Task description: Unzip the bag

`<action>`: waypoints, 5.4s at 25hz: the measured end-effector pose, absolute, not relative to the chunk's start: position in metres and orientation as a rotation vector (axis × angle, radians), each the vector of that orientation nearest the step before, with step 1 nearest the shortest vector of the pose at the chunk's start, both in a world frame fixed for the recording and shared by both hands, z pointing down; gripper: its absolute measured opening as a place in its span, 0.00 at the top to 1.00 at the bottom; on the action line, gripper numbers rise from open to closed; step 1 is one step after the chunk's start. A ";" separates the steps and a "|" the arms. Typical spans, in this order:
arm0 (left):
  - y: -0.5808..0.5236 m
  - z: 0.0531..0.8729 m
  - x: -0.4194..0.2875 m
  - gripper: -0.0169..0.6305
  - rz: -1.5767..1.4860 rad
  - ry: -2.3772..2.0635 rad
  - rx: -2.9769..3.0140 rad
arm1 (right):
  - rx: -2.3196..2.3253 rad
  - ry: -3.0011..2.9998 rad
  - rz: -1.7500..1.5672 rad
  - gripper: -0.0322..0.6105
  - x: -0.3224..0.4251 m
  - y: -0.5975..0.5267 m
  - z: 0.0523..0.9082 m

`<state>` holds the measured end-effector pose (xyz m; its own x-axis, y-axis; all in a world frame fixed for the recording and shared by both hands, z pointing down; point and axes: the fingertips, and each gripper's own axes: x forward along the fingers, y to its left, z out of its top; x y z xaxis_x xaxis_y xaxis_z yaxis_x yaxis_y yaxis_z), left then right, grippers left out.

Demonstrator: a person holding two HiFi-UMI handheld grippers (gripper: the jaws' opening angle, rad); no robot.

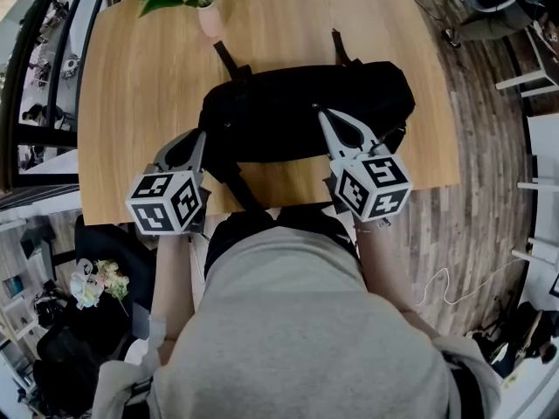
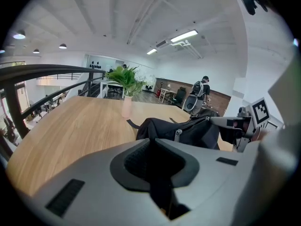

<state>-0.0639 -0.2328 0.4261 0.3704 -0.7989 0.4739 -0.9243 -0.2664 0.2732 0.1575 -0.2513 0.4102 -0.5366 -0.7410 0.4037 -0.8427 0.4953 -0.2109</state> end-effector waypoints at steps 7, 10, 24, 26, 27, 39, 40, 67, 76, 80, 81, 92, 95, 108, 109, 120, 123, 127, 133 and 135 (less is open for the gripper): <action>-0.231 0.420 -0.062 0.90 0.367 -1.662 2.056 | 1.308 -2.515 0.576 0.94 0.166 -0.253 0.409; -0.229 0.415 -0.061 0.73 0.453 -1.733 2.064 | 1.292 -2.533 0.579 0.94 0.165 -0.253 0.407; -0.239 0.373 0.088 0.62 0.668 -1.316 2.633 | 1.229 -2.571 0.542 0.94 0.162 -0.243 0.396; -0.242 0.373 0.103 0.62 0.680 -1.295 2.646 | 1.221 -2.574 0.530 0.94 0.162 -0.241 0.394; -0.244 0.375 0.108 0.62 0.686 -1.291 2.644 | 1.219 -2.575 0.524 0.94 0.162 -0.241 0.394; -0.253 0.393 0.136 0.79 0.887 -1.279 2.686 | 1.186 -2.587 0.496 0.94 0.161 -0.238 0.391; -0.253 0.394 0.136 0.80 0.890 -1.284 2.685 | 1.184 -2.586 0.495 0.94 0.161 -0.238 0.392; -0.256 0.398 0.130 0.91 0.755 -1.351 2.612 | 1.308 -2.560 0.485 0.94 0.198 -0.255 0.394; -0.259 0.397 0.126 0.91 0.724 -1.394 2.568 | 1.390 -2.539 0.503 0.94 0.229 -0.269 0.392; -0.261 0.395 0.125 0.91 0.712 -1.403 2.548 | 1.388 -2.529 0.494 0.94 0.239 -0.273 0.393; -0.261 0.396 0.124 0.91 0.708 -1.407 2.543 | 1.393 -2.524 0.493 0.94 0.242 -0.274 0.392; -0.266 0.398 0.124 0.91 0.685 -1.450 2.500 | 1.470 -2.482 0.481 0.94 0.277 -0.289 0.388; -0.266 0.399 0.125 0.91 0.686 -1.461 2.493 | 1.505 -2.465 0.476 0.94 0.290 -0.293 0.387; -0.266 0.401 0.123 0.91 0.667 -1.465 2.473 | 1.604 -2.439 0.494 0.93 0.311 -0.300 0.379; -0.266 0.400 0.123 0.91 0.666 -1.467 2.471 | 1.607 -2.442 0.501 0.93 0.310 -0.300 0.380; -0.258 0.388 0.126 0.74 0.509 -1.482 2.421 | 1.620 -2.501 0.489 0.85 0.296 -0.290 0.365; -0.254 0.382 0.123 0.74 0.430 -1.473 2.397 | 1.582 -2.551 0.481 0.80 0.285 -0.284 0.359; -0.249 0.375 0.113 0.75 0.305 -1.499 2.334 | 1.467 -2.616 0.489 0.78 0.261 -0.274 0.357; -0.237 0.371 0.114 0.79 0.126 -1.475 2.263 | 1.271 -2.681 0.495 0.78 0.222 -0.255 0.361; -0.234 0.371 0.115 0.80 0.100 -1.468 2.254 | 1.213 -2.699 0.499 0.78 0.211 -0.249 0.363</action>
<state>0.1149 -0.2337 0.3708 0.4319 -0.8519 0.2961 -0.8842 -0.3352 0.3253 0.2112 -0.2491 0.3629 -0.6649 -0.7002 0.2601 -0.7469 0.6199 -0.2406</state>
